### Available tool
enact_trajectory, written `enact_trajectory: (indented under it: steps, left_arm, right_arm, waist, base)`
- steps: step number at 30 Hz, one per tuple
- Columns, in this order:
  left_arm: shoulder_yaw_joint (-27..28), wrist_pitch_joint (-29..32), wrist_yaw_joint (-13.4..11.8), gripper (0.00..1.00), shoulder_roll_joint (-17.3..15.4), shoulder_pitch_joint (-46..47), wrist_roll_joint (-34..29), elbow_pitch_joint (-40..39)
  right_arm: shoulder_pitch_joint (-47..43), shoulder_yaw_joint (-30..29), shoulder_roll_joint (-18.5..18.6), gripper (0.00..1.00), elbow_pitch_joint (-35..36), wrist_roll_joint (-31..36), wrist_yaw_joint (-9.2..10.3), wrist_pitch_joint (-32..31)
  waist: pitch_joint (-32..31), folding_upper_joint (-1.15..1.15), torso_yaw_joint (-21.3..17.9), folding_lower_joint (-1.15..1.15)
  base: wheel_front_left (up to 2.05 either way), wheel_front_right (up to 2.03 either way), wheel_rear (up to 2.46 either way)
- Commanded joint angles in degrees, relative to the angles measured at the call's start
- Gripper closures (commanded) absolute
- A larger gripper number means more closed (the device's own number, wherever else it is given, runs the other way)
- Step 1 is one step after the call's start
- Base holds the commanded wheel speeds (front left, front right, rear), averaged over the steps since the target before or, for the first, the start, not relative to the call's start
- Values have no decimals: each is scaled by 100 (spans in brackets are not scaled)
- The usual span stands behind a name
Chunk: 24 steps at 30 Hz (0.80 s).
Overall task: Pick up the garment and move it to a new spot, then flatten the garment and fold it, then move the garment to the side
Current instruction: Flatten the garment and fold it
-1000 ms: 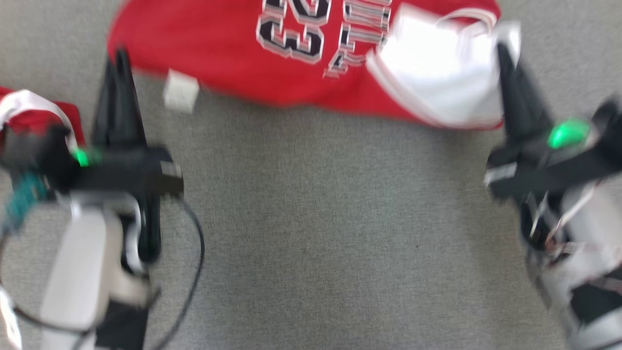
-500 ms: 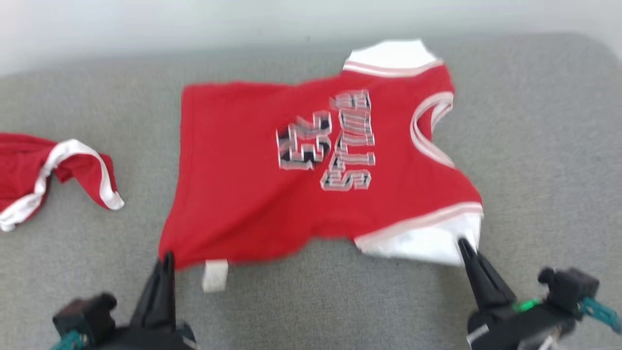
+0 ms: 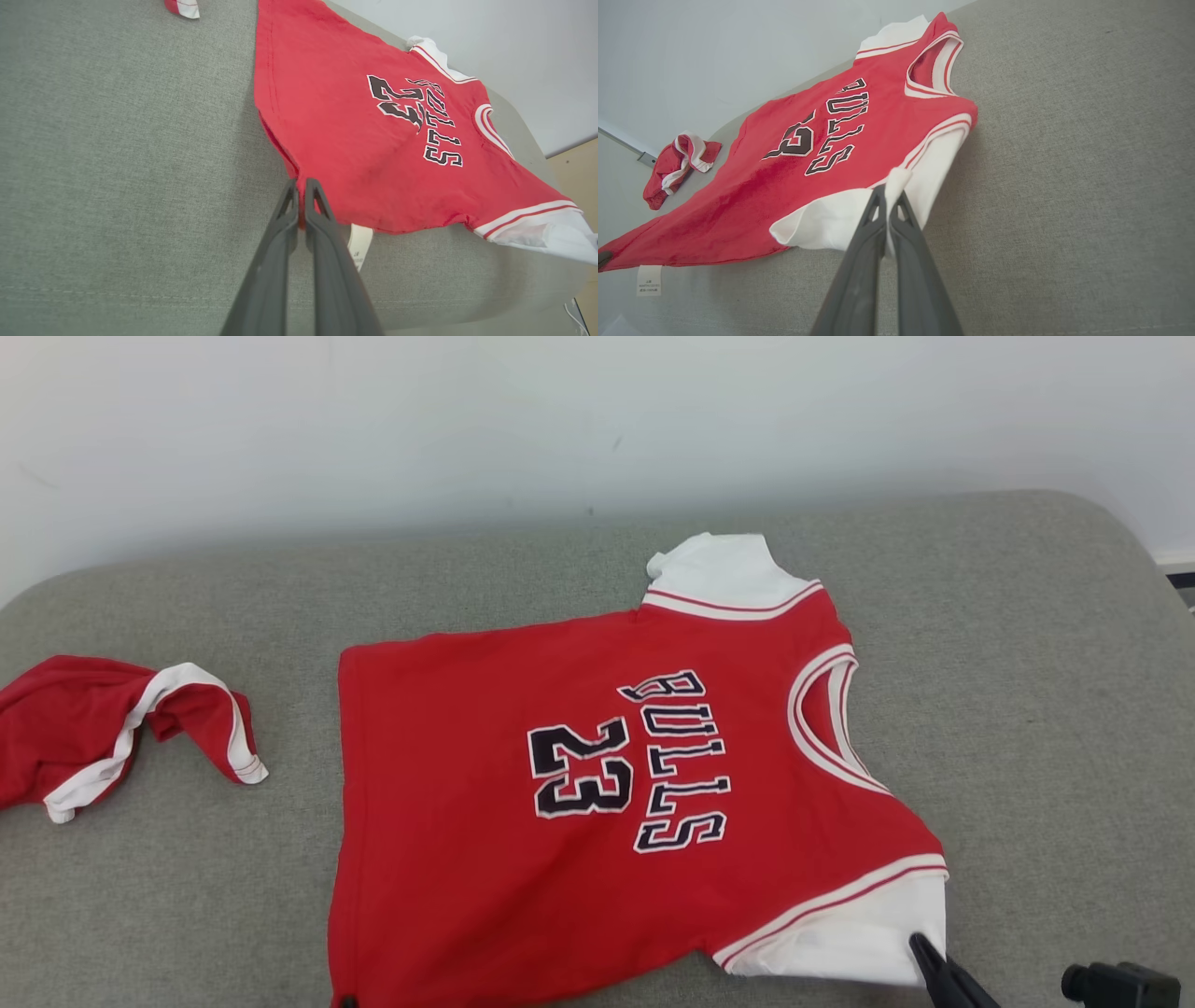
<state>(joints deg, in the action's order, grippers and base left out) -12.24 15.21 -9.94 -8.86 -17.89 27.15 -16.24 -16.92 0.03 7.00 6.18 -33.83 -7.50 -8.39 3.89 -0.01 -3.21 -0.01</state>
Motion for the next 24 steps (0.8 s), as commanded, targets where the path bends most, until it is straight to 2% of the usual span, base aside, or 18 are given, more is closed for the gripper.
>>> enact_trajectory:
  steps: [1, 7, 11, 15, 18, 24]
  left_arm:
    - [-4, 54, -2, 100, -14, -56, 57, -42]
    - [33, 353, -42, 100, -158, -224, 154, -102]
    - [118, 382, -22, 100, -230, -6, 177, -114]
    - [128, 364, 79, 100, -243, 417, 202, 11]
    - [144, 262, 161, 100, -233, 844, 176, 178]
    - [127, 274, 335, 100, -155, 1827, 255, 804]
  right_arm:
    - [-61, -53, -24, 100, 65, 56, 2, -59]
    - [-327, -330, -186, 100, 412, 177, 2, -412]
    - [-166, -344, -247, 100, 583, 211, 2, -349]
    - [133, -304, -305, 100, 552, 161, 2, -103]
    - [533, -237, -288, 100, 447, 241, 2, 303]
    - [1484, 16, -27, 100, -207, 331, 2, 979]
  waist:
    - [-8, 1, -3, 1]
    - [-9, 1, -55, 1]
    - [57, 1, -87, 1]
    - [138, 1, -99, 1]
    - [225, 1, -127, 1]
    - [435, 1, -99, 1]
  base:
    - [0, 0, 0]
    - [0, 0, 0]
    - [0, 0, 0]
    - [0, 0, 0]
    - [0, 0, 0]
    - [0, 0, 0]
